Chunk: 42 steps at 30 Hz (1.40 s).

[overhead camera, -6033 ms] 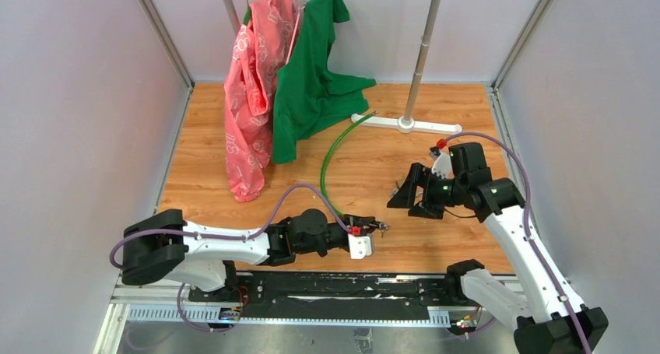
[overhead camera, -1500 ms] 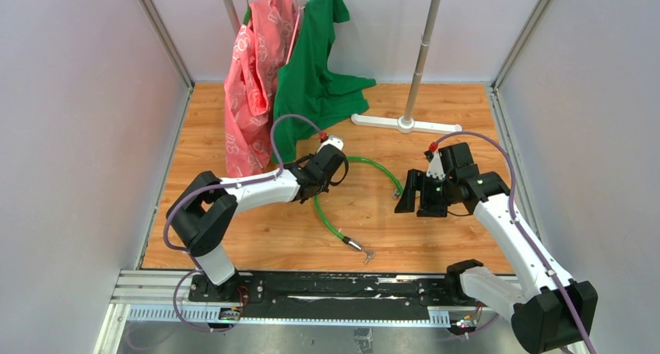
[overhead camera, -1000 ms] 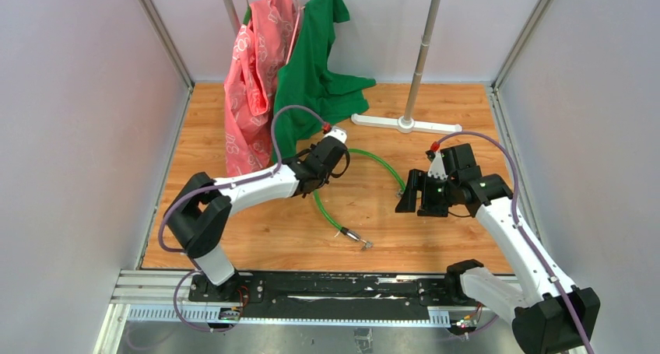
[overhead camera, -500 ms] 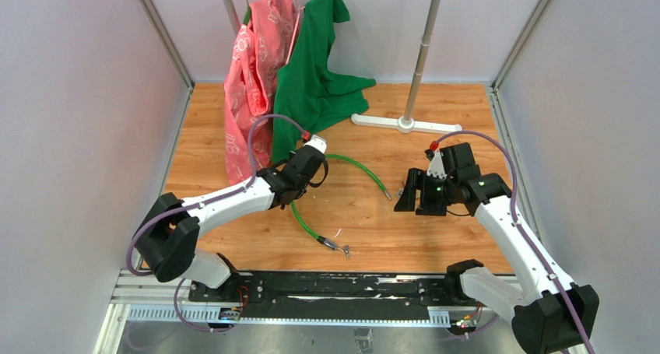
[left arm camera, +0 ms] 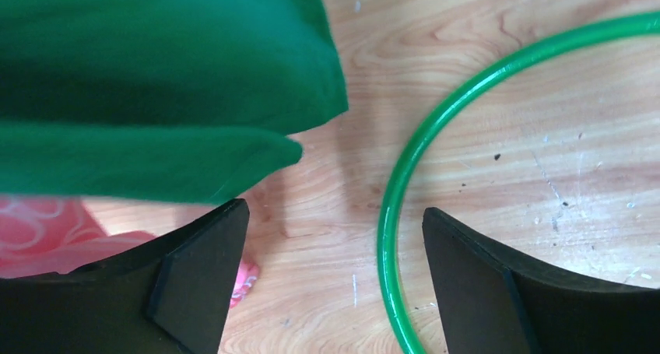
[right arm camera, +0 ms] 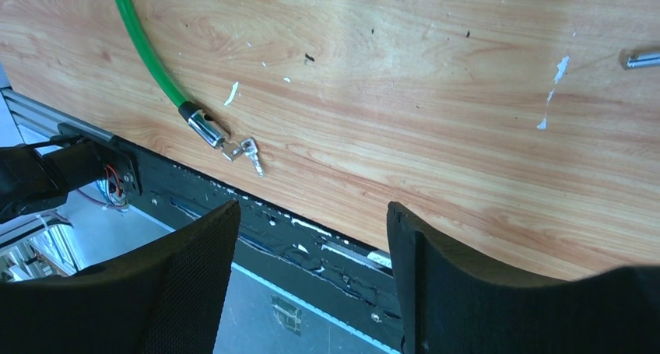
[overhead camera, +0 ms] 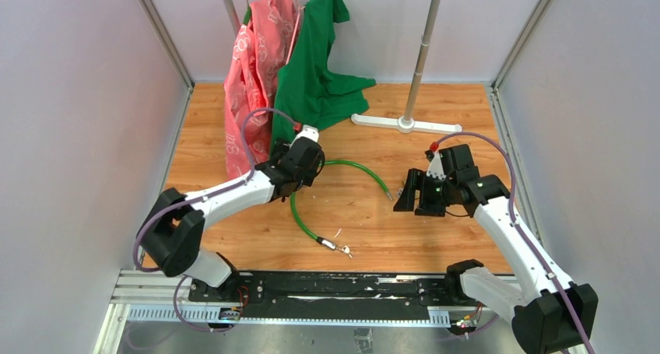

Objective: Unlock with the key

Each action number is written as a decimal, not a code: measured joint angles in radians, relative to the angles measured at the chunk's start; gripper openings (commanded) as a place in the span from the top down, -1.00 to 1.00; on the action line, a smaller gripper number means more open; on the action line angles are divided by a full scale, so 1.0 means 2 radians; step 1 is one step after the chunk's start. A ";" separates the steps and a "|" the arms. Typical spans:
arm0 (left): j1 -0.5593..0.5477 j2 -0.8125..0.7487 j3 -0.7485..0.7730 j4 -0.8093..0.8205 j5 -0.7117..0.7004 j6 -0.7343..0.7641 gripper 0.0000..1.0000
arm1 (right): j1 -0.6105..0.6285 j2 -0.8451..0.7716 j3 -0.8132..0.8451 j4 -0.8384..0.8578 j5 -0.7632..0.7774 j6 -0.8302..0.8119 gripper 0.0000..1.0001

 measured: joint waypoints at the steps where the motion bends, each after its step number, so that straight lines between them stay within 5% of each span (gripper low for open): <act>1: 0.001 -0.009 -0.001 0.001 -0.005 -0.003 -0.83 | 0.000 0.000 0.000 0.003 0.000 0.001 -0.46; 7: 0.004 -0.114 -0.019 0.000 -0.067 -0.014 -0.92 | 0.000 -0.006 0.000 0.043 0.010 0.015 -0.54; 8: 0.006 -0.132 -0.026 0.001 -0.080 -0.015 -0.92 | 0.000 -0.009 0.000 0.051 0.015 0.017 -0.69; 17: 0.083 -0.252 -0.189 0.121 -0.184 0.030 -0.93 | 0.008 -0.069 -0.040 0.150 0.102 0.019 -0.77; 28: 0.177 -0.203 -0.278 0.308 -0.182 0.067 -0.88 | 0.011 -0.065 -0.089 0.276 0.236 -0.052 -0.98; 42: 0.243 -0.101 -0.335 0.537 -0.027 0.108 -0.80 | 0.012 -0.023 -0.148 0.406 0.361 -0.166 -0.99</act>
